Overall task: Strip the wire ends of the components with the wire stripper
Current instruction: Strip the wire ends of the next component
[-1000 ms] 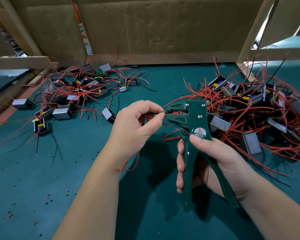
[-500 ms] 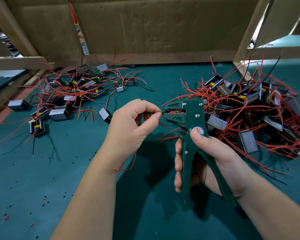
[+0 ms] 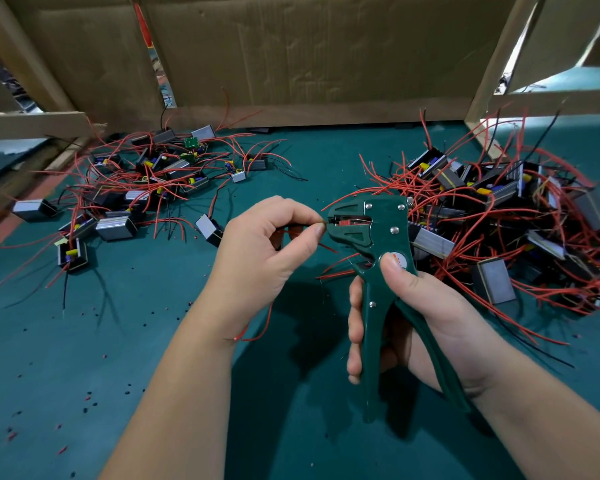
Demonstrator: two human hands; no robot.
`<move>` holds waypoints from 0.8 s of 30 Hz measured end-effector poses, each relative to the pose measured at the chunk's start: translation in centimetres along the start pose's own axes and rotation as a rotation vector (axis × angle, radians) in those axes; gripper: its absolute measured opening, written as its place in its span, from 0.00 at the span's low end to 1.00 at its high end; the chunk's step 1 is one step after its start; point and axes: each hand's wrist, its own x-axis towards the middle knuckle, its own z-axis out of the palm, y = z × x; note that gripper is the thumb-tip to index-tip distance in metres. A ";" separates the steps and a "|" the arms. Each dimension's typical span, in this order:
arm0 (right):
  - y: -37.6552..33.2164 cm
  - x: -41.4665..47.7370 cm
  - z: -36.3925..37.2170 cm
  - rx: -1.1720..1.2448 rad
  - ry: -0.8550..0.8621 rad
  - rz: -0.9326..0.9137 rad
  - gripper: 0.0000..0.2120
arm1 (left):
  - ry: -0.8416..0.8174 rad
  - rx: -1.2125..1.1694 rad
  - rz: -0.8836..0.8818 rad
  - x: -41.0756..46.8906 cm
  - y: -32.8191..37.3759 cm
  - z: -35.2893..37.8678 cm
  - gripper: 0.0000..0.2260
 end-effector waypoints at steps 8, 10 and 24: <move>0.3 0.1 0.5 -0.003 0.101 -0.020 0.23 | -0.146 0.016 -0.143 -0.4 -0.4 0.3 0.02; 0.5 0.0 0.6 -0.026 0.111 -0.025 0.23 | -0.210 0.132 -0.119 -0.3 -0.7 0.3 0.08; -0.6 0.4 -0.6 0.164 0.173 -0.064 0.20 | 0.061 -0.216 -0.228 0.3 -0.1 -0.1 0.08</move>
